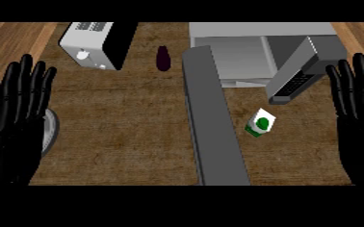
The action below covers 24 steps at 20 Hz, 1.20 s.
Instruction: Pick up the milk, place it into the microwave and close the microwave
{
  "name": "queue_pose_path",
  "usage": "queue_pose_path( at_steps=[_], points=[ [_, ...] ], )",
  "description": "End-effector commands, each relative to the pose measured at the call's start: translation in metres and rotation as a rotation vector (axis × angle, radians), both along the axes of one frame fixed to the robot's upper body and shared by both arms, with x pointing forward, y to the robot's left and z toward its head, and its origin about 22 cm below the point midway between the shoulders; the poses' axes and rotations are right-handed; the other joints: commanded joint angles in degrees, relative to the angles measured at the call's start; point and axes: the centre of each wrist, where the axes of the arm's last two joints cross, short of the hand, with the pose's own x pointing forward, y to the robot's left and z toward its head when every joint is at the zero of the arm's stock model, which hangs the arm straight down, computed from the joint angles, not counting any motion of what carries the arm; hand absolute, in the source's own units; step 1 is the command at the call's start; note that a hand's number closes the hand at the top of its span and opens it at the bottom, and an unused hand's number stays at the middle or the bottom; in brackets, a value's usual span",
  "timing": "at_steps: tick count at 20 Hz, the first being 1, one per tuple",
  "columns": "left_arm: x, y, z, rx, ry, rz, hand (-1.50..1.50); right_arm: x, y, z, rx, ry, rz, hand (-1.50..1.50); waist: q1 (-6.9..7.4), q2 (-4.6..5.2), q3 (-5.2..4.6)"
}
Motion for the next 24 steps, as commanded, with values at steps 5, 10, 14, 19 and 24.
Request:
queue_pose_path(
  at_steps=[5, 10, 14, 19, 24],
  points=[
    [-0.004, -0.011, -0.016, 0.029, 0.019, -0.029, -1.50, 0.027, 0.028, 0.013, -0.020, 0.037, -0.148, -1.50, 1.43, 0.31, -0.51],
    [-0.021, -0.027, -0.041, -0.114, 0.133, 0.053, -1.50, 0.046, 0.044, -0.004, 0.140, 0.129, -0.141, -1.50, 1.66, 0.29, -0.48],
    [-0.025, -0.032, -0.035, -0.121, 0.127, 0.066, -1.50, 0.057, 0.018, -0.027, 0.131, 0.141, -0.164, -1.50, 1.25, 0.31, -0.46],
    [-0.033, -0.022, -0.035, -0.100, 0.110, 0.070, -1.50, 0.058, 0.020, -0.035, 0.127, 0.207, -0.218, -1.50, 1.27, 0.30, -0.47],
    [-0.058, -0.012, -0.031, -0.100, 0.115, 0.082, -1.50, 0.045, 0.035, -0.069, 0.111, 0.244, -0.231, -1.50, 1.35, 0.25, -0.47]
  ],
)
